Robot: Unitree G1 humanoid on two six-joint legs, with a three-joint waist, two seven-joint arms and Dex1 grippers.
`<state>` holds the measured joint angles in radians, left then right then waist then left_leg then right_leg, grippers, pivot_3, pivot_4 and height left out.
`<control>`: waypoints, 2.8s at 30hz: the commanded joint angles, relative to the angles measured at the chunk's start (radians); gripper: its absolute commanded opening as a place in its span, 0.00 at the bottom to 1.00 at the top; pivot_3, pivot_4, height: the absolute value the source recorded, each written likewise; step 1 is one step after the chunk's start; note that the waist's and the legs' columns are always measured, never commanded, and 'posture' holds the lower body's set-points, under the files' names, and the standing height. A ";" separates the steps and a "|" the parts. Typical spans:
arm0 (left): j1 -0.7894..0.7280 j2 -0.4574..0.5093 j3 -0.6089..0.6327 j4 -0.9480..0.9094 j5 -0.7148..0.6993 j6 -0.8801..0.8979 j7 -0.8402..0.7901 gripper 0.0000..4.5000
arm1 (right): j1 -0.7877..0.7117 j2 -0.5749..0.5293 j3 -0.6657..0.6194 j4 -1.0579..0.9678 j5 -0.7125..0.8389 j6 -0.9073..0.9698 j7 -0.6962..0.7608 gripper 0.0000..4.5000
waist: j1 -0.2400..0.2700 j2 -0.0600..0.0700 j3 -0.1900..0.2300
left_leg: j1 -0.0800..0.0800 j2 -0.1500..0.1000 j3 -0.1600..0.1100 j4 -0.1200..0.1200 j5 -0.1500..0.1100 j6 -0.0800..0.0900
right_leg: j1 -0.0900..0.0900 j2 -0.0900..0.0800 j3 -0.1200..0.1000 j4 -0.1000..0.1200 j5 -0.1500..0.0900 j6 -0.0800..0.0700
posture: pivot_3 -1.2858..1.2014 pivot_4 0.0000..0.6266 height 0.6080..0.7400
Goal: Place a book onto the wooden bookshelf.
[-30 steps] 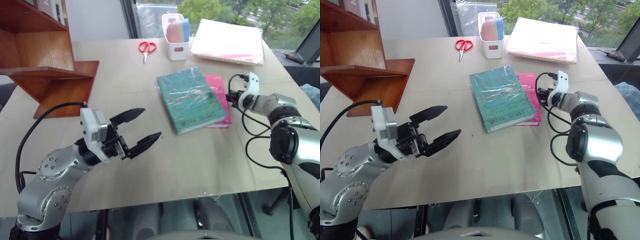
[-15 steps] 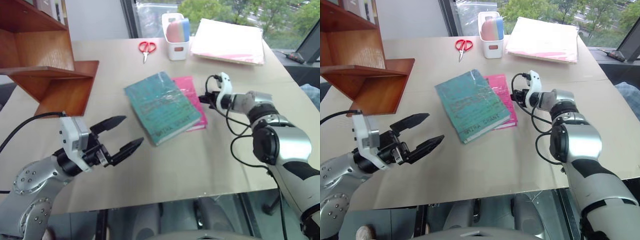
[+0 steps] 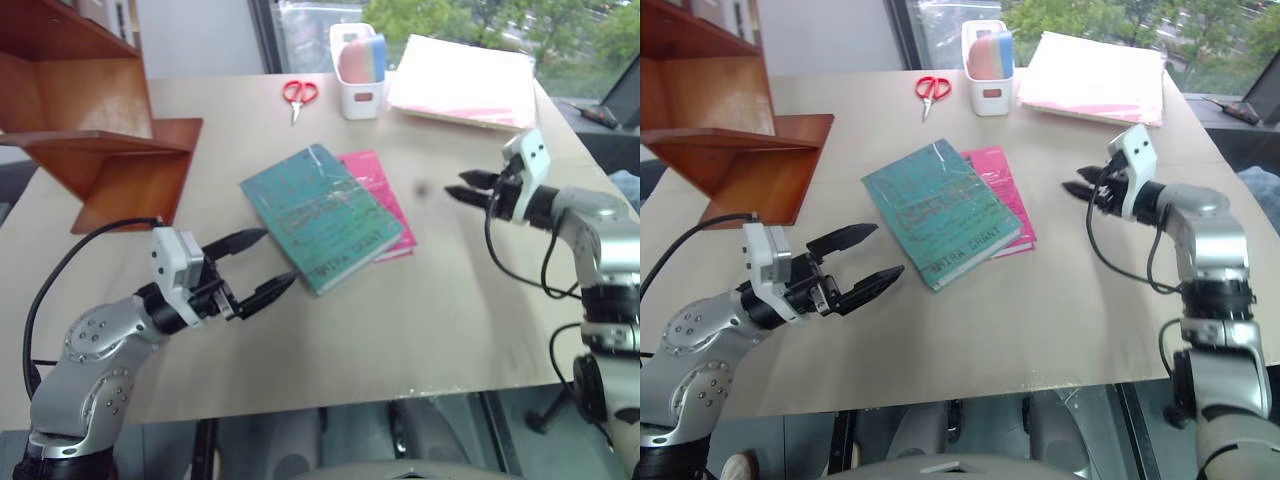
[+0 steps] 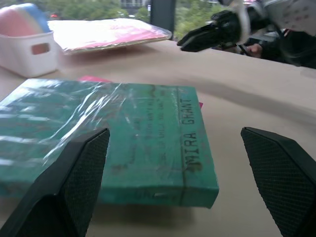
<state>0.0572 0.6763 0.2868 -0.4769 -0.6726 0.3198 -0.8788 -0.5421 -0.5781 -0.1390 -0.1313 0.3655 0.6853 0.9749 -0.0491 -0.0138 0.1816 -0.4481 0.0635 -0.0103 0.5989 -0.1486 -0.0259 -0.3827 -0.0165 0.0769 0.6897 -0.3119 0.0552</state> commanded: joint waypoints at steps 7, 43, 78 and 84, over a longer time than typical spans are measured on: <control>0.038 0.045 0.096 0.065 -0.003 -0.027 -0.073 1.00 | 0.322 -0.132 -0.078 -0.473 0.109 -0.031 -0.010 1.00 | 0.009 -0.003 -0.001 | 0.001 0.000 0.000 0.004 0.000 0.000 | 0.003 -0.001 -0.001 -0.002 0.000 0.000 | 0.52 0.24 1.00; -0.611 -0.260 0.176 0.933 -0.503 0.881 0.434 0.80 | 0.468 -0.227 -0.100 -0.669 0.194 -0.061 -0.190 1.00 | 0.033 -0.010 -0.004 | -0.001 -0.002 -0.007 0.014 0.000 0.000 | 0.006 -0.001 -0.006 0.005 0.000 0.001 | 0.52 0.24 1.00; -0.674 0.396 -0.118 0.129 0.252 -0.020 0.033 0.01 | 0.185 -0.084 -0.175 -0.417 0.461 -0.197 -0.185 1.00 | 0.035 -0.011 -0.001 | -0.001 -0.003 -0.006 0.009 0.000 0.000 | 0.004 -0.002 -0.005 0.002 0.000 0.000 | 0.52 0.24 1.00; -0.853 0.676 -0.108 0.261 0.303 -0.104 -0.259 0.01 | 0.127 -0.030 -0.073 -0.340 0.413 -0.254 -0.153 1.00 | 0.029 -0.012 0.001 | -0.004 -0.002 -0.004 0.002 0.000 0.000 | 0.003 -0.001 -0.004 -0.007 0.000 0.000 | 0.52 0.24 1.00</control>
<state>-0.7575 1.2955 0.1251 -0.2457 -0.3701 0.2430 -1.0621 -0.3894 -0.6182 -0.2297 -0.4653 0.7856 0.4633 0.8161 -0.0203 -0.0261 0.1823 -0.4519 0.0615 -0.0138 0.6005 -0.1485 -0.0259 -0.3800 -0.0180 0.0725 0.6816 -0.3119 0.0556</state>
